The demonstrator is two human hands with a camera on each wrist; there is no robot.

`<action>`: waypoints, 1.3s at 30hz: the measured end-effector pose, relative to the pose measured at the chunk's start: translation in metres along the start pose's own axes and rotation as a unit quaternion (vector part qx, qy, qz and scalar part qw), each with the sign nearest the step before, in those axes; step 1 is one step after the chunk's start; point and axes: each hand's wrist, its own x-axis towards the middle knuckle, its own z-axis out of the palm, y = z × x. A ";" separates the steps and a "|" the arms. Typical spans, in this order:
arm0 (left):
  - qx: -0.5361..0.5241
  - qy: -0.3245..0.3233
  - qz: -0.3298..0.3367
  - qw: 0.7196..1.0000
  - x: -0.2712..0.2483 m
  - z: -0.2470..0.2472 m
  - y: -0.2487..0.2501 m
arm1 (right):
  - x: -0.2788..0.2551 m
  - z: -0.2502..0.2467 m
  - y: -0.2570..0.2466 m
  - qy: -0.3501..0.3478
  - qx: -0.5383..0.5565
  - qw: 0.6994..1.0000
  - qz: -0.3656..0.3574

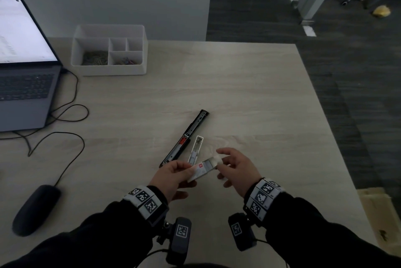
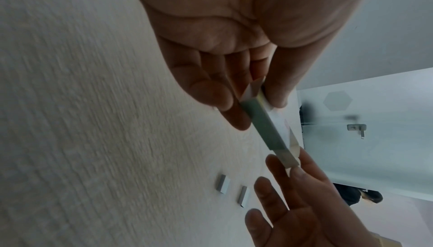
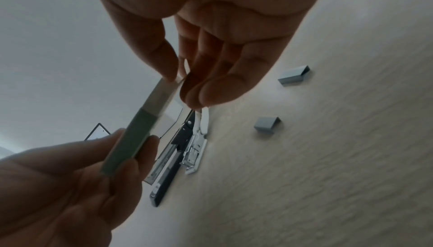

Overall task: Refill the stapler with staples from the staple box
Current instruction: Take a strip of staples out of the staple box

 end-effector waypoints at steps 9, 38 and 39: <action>-0.010 0.006 0.004 1.000 -0.001 -0.003 -0.003 | -0.005 0.007 -0.002 0.030 0.093 0.995 0.020; -0.009 -0.001 0.011 1.000 -0.009 0.014 0.007 | -0.003 0.015 -0.002 0.028 0.080 0.995 0.050; -0.006 -0.002 0.012 1.000 -0.008 0.015 0.008 | -0.002 0.015 -0.002 0.025 0.081 0.995 0.050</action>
